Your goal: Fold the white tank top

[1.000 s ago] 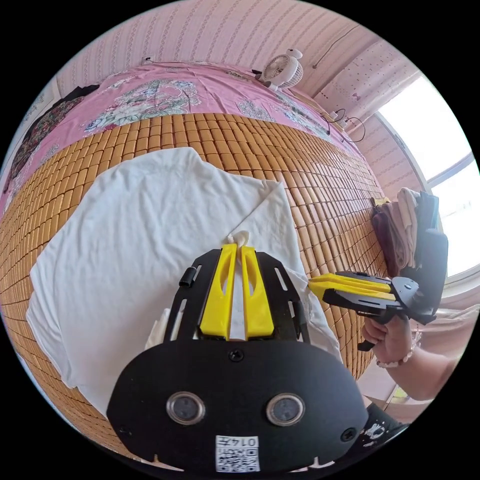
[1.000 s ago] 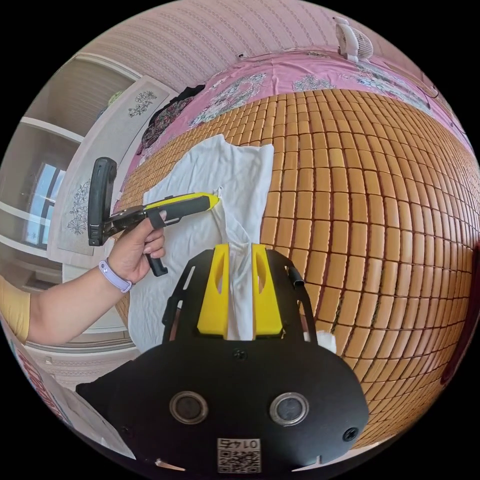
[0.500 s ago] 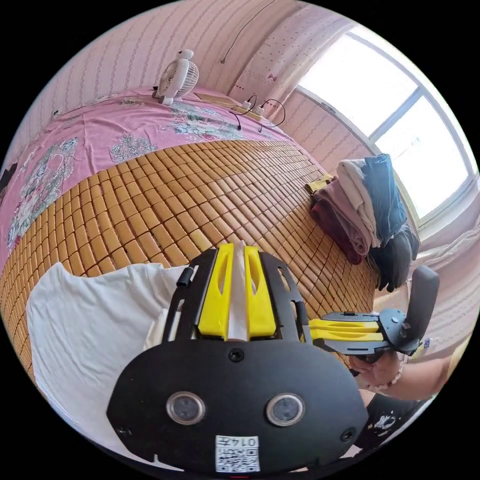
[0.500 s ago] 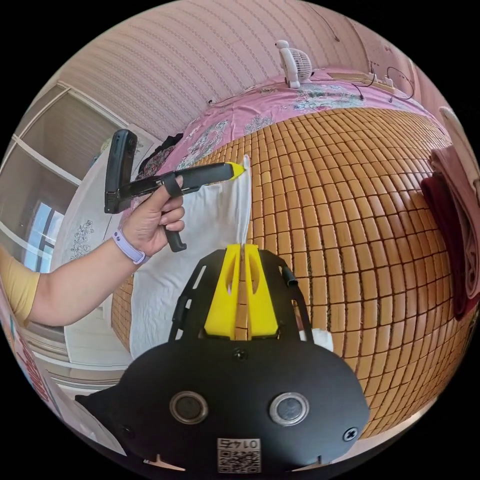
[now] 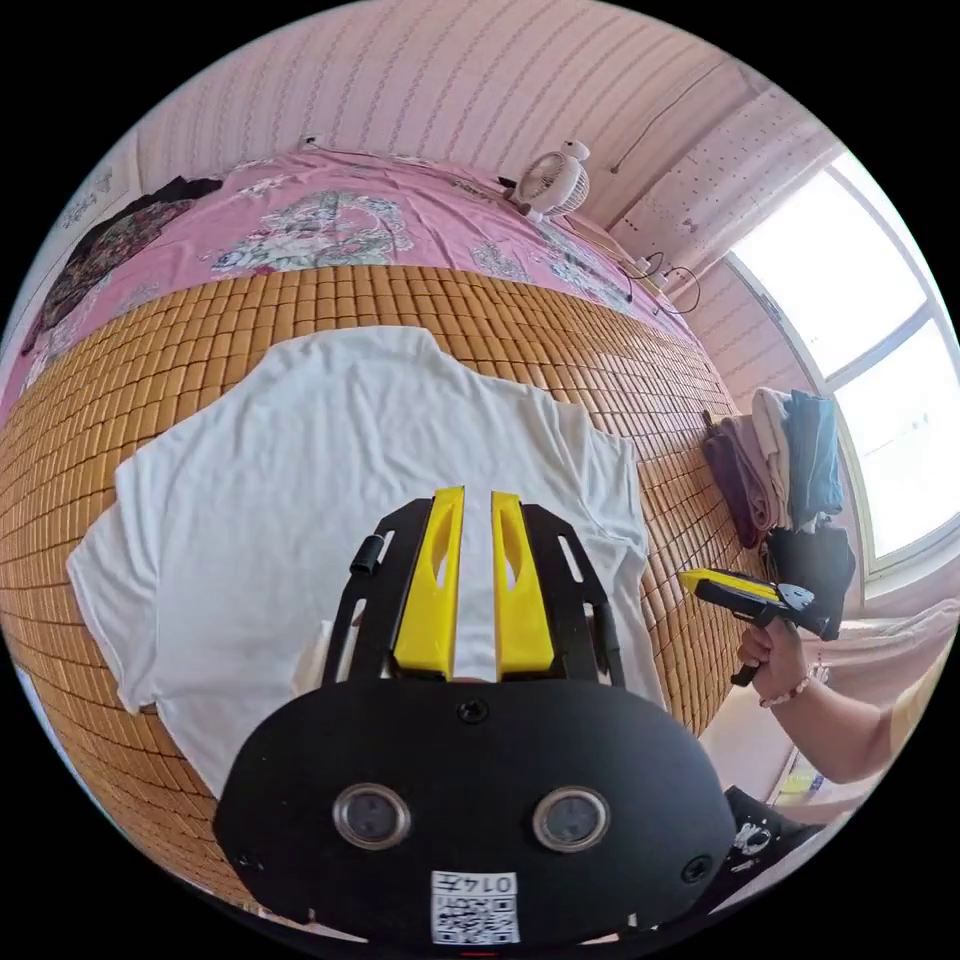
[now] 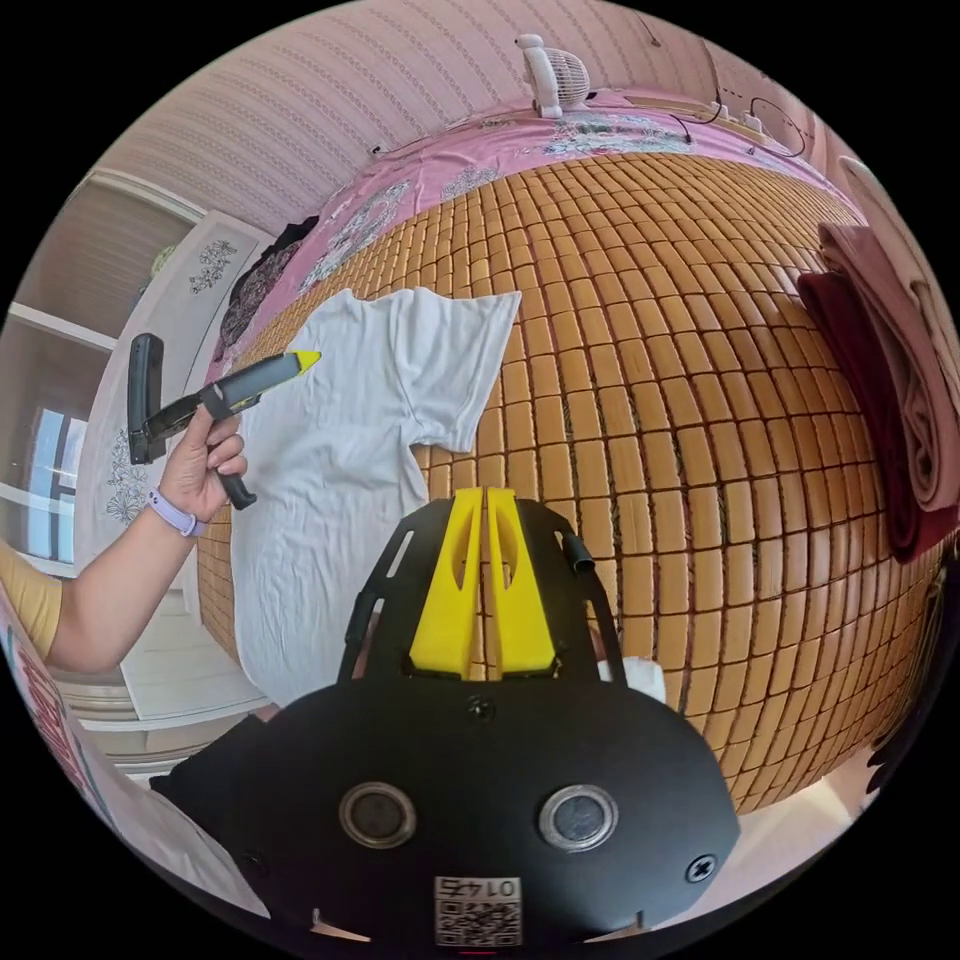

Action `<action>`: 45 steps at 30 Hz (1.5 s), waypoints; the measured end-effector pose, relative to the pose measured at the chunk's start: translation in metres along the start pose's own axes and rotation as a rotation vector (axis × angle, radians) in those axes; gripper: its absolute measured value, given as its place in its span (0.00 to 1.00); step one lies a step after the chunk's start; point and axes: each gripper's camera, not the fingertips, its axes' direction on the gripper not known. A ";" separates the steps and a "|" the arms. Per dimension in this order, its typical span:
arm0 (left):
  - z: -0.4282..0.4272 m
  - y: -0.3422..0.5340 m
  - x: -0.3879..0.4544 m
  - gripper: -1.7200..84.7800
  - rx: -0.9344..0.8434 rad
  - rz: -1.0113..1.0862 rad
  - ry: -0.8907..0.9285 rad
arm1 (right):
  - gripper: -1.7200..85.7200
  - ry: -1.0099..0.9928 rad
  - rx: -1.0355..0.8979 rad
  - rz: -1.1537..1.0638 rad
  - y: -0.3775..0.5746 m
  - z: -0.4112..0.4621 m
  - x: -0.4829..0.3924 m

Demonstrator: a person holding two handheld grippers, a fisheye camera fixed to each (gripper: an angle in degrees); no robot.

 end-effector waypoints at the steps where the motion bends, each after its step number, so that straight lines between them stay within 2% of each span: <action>1: -0.028 0.018 -0.032 0.08 0.010 -0.062 -0.032 | 0.02 0.001 -0.007 -0.029 -0.001 0.004 -0.011; 5: -0.120 0.083 -0.132 0.08 0.062 -0.275 -0.164 | 0.02 0.015 -0.032 -0.130 -0.013 0.025 -0.054; 11: -0.211 0.157 -0.241 0.08 0.154 -0.546 -0.218 | 0.03 -0.041 -0.070 -0.345 -0.045 0.083 -0.171; 15: -0.243 0.177 -0.281 0.09 0.190 -0.603 -0.235 | 0.04 -0.077 -0.124 -0.543 -0.062 0.138 -0.278; 22: -0.271 0.180 -0.322 0.10 0.266 -0.676 -0.134 | 0.08 -0.075 -0.238 -0.884 -0.066 0.240 -0.458; 28: -0.275 0.157 -0.346 0.10 0.251 -0.656 -0.071 | 0.11 -0.038 -0.260 -1.028 -0.065 0.301 -0.562; 33: -0.280 0.140 -0.349 0.02 0.190 -0.609 -0.144 | 0.10 0.147 -0.294 -1.057 -0.055 0.362 -0.600; 36: -0.285 0.134 -0.352 0.01 0.182 -0.610 -0.119 | 0.06 0.223 -0.161 -1.088 -0.046 0.370 -0.600; 41: -0.294 0.129 -0.342 0.01 0.195 -0.602 -0.144 | 0.02 0.152 -0.168 -1.069 -0.050 0.372 -0.587; 45: -0.300 0.126 -0.332 0.02 0.194 -0.590 -0.164 | 0.01 -0.031 -0.226 -0.939 -0.074 0.359 -0.561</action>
